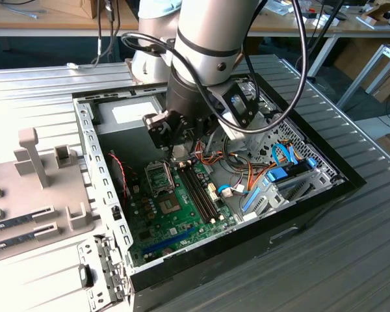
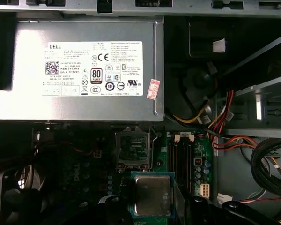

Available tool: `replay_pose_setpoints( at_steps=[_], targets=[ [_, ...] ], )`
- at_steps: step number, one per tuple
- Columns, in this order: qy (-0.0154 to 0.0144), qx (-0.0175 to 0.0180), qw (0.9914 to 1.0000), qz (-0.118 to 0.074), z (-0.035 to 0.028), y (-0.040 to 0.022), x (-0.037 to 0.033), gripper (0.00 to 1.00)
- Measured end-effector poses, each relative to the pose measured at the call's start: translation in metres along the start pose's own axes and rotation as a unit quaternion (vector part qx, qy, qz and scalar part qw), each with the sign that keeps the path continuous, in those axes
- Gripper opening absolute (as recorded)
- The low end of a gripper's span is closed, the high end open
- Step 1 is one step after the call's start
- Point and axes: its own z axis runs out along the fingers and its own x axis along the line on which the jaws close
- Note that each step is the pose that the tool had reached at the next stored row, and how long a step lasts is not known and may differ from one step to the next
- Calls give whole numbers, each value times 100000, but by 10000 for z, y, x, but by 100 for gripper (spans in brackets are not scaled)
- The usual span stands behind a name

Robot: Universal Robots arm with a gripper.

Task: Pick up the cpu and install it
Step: 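Pick up the cpu and move it towards the insertion slot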

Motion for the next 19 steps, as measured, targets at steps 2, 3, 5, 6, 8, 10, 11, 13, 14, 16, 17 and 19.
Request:
replay_pose_setpoints(
  at_steps=[2,3,5,6,8,10,11,13,14,16,17,19],
  targets=[
    [1,3,100000,1,8,-2,-8,47],
    [0,0,100000,-1,11,-2,-11,47],
    [2,3,100000,1,18,-4,-17,47],
    [-1,-2,100000,-2,21,-4,-20,47],
    [0,-2,100000,1,26,-5,-25,47],
    [0,1,100000,0,31,-6,-30,47],
    [-1,-2,100000,-2,35,-7,-35,47],
    [2,-3,100000,-2,41,-7,-44,47],
    [-2,-2,100000,1,45,-8,-49,47],
    [-1,-1,100000,0,51,-8,-57,47],
    [-1,-1,100000,-3,54,-9,-61,47],
    [-1,-1,100000,-2,62,-10,-73,47]
  ],
)
